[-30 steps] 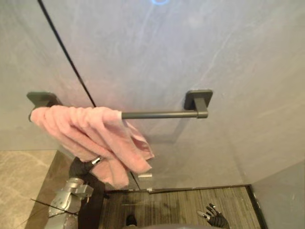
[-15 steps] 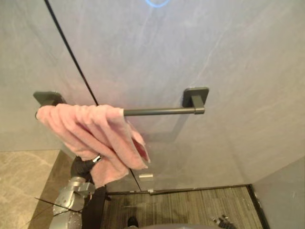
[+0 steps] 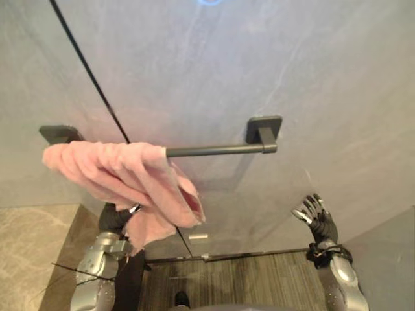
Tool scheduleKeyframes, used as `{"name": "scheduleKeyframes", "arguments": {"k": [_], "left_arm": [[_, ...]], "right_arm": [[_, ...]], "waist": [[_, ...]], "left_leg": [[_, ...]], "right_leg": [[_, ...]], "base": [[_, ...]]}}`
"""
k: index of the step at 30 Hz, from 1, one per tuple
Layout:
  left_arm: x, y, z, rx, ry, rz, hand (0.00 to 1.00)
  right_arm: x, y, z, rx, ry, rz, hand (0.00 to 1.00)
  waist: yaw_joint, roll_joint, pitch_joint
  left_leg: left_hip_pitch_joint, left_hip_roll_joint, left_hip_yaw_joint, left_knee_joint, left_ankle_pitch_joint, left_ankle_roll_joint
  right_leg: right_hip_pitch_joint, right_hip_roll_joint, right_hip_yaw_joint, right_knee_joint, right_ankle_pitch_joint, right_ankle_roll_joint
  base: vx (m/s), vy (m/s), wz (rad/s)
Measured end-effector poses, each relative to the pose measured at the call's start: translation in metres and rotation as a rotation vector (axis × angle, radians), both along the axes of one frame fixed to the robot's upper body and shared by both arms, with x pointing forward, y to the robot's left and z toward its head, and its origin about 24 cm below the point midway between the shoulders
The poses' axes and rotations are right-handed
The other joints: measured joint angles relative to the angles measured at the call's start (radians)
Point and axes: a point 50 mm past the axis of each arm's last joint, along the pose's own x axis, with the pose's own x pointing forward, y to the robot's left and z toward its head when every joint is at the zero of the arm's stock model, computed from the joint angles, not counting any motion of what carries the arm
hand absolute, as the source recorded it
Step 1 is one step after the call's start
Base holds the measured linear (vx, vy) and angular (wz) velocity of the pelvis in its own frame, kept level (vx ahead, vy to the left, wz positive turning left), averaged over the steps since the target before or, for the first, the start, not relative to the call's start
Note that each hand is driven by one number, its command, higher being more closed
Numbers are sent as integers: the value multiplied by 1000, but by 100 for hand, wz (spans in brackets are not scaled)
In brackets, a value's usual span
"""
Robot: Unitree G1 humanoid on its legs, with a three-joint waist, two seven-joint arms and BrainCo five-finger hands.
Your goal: Organize washtable
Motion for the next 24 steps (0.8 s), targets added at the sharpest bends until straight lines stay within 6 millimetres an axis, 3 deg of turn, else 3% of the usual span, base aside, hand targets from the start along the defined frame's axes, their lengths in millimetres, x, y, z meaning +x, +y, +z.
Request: {"name": "scheduleKeyframes", "arguments": {"k": [4,5,13,17,20,24], "left_arm": [[0,-1,0,7,2,-5,100],[1,-2,0,6,-1,-8,100],[9,-4,7,4,-33,-4,100],[17,-8,12,2,-61,-14,100],[19,-12,12,-3,-61,-21,100],[21,-15,12,-5,-63,-31,100]], "right_arm": [[12,29,38,-31,-158,262,0],[21,46,59,-43,-259,381,0],[51,103,119,-5,-563,710,0],[55,128,137,4,-637,846,0],[57,140,148,-12,-681,911,0],[63,147,149,-35,-674,934,0]], "waist": [[7,1,0],[10,1,1],[62,-11,-1],[86,-25,-2],[86,-25,-2],[86,-24,-2]], "left_leg": [[-5,13,5,-4,-2,-4],[-11,18,3,-3,-2,-4],[-35,13,-9,2,26,4],[-35,13,-12,2,28,3],[-35,13,-12,1,28,3],[-35,14,-11,-5,28,3]], "right_leg": [[-24,11,7,7,-1,-6],[-27,15,-2,4,-3,-7],[-28,11,-31,-10,22,-8],[-27,11,-39,-9,22,-8],[-27,11,-40,-7,22,-8],[-28,12,-41,-5,22,-8]], "base": [[-110,-7,-8],[-96,-15,5],[9,-2,8],[32,-10,2],[0,0,0],[-41,-2,0]]}}
